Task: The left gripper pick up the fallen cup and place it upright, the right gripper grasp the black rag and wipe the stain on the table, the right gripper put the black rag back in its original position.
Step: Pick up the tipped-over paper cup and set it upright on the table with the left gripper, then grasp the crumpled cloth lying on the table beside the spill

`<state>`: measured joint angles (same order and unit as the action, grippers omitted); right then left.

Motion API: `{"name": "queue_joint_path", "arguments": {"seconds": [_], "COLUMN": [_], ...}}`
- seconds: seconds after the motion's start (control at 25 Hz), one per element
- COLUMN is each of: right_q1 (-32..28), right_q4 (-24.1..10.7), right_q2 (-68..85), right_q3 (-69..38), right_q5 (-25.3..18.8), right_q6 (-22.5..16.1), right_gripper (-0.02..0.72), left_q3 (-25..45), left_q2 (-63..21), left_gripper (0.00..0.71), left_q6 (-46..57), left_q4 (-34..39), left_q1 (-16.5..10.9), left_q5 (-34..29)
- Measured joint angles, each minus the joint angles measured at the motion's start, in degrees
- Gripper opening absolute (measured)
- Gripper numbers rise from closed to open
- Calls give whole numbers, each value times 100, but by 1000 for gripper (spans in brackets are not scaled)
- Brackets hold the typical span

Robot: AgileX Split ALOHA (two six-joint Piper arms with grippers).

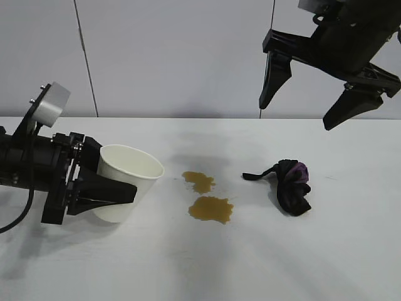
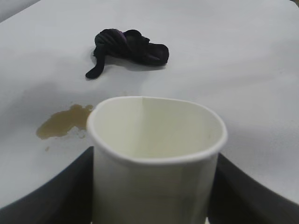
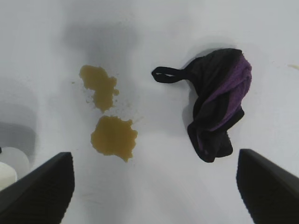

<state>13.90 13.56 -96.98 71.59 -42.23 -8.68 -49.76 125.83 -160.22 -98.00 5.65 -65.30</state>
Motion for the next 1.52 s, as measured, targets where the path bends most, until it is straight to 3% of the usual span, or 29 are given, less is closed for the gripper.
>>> {"name": "queue_joint_path", "arguments": {"seconds": [0.28,0.4,0.52,0.76,0.92,1.08,1.2,1.32,1.52], "right_q1": [0,0,0,0,0,0,0,0,0], "right_q4": [0,0,0,0,0,0,0,0,0], "right_q2": [0,0,0,0,0,0,0,0,0], "right_q3": [0,0,0,0,0,0,0,0,0], "right_q5": [-7,-7,-7,-1,-1,21,26,149,294], "right_q6": [0,0,0,0,0,24,63,85,93], "right_gripper": [653,653,653,653,653,653,653,653,653], "left_q3": [-48,-48,-48,-48,-48,-38,-38,-76,-628], "left_q2": [192,198,203,-252,-869,-1595,-2294,-2860,-3143], "left_gripper": [446,583,664,690,693,693,693,693,693], "left_q6": [-1,-5,-5,310,1072,2842,5287,7669,10777], "left_q4": [-46,-40,-40,-33,-15,32,180,1262,3349], "left_q1": [0,0,0,24,30,30,38,38,205], "left_q5": [-86,-55,-42,5,-16,196,1460,2480,2333]}}
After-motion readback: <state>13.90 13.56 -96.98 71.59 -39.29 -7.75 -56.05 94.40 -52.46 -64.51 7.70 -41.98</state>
